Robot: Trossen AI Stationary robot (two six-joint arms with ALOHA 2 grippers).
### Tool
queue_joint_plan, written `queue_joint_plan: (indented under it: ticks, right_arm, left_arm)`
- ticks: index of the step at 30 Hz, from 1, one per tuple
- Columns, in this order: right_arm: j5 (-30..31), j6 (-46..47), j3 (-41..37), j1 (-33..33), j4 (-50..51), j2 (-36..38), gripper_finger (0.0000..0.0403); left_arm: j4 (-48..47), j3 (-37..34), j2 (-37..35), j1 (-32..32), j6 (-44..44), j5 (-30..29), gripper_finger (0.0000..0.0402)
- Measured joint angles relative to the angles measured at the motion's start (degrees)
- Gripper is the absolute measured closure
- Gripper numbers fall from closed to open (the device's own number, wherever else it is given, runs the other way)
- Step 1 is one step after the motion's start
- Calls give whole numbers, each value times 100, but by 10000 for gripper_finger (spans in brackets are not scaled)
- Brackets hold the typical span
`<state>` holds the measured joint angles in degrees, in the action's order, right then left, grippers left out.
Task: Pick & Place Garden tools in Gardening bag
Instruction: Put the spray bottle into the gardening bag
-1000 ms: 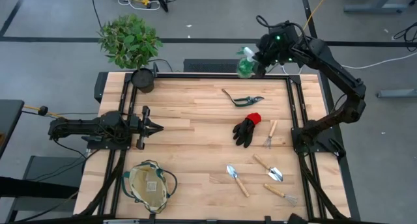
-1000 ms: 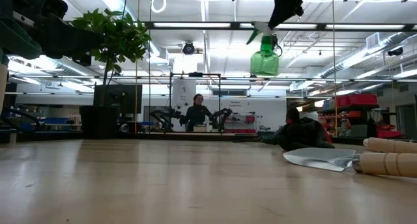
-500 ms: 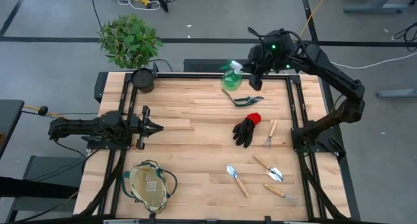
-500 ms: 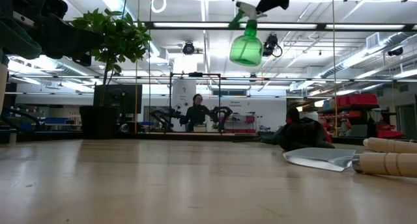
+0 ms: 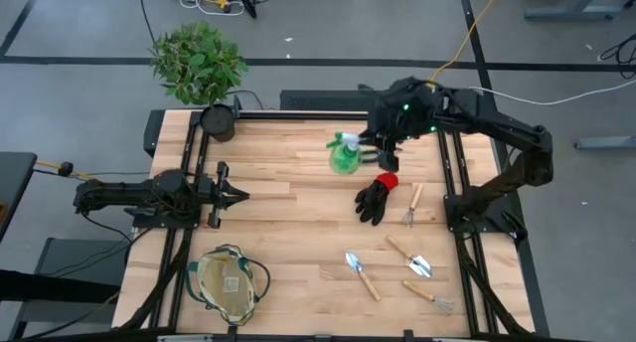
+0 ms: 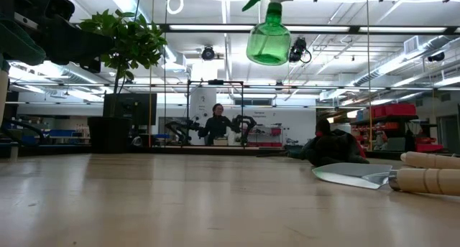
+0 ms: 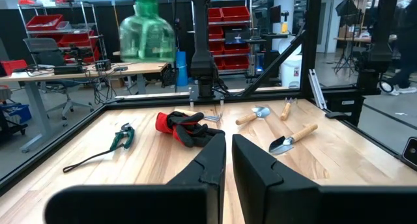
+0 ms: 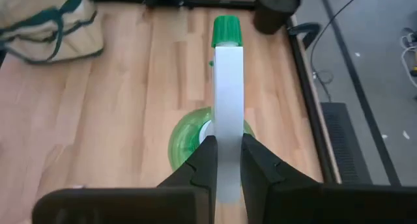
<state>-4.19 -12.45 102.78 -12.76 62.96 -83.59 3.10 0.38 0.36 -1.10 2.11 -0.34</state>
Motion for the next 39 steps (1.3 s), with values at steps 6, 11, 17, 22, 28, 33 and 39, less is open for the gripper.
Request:
queue_joint_plan:
  ticks: [6,11,17,22,28,33,39]
  right_arm:
    - [134,223,0,429,-8,-237,359]
    - [329,404,0,604,2,-365,359]
    - [328,500,620,665,308,-679,359]
    - [328,542,1476,663,680,-1107,359]
    - [326,520,2233,663,1009,-1615,359]
    - [326,440,2310,663,1007,-1866,359]
    - [329,293,2310,659,843,-2047,359]
  left_arm:
    - [1,-1,0,0,0,-2,369]
    - [0,1,-1,0,0,-2,369]
    - [0,-1,0,0,0,-2,369]
    - [0,1,-2,2,0,-2,369]
    - [0,0,0,1,0,-1,369]
    - [0,0,-2,0,0,0,369]
    - [0,-1,-1,0,0,-1,369]
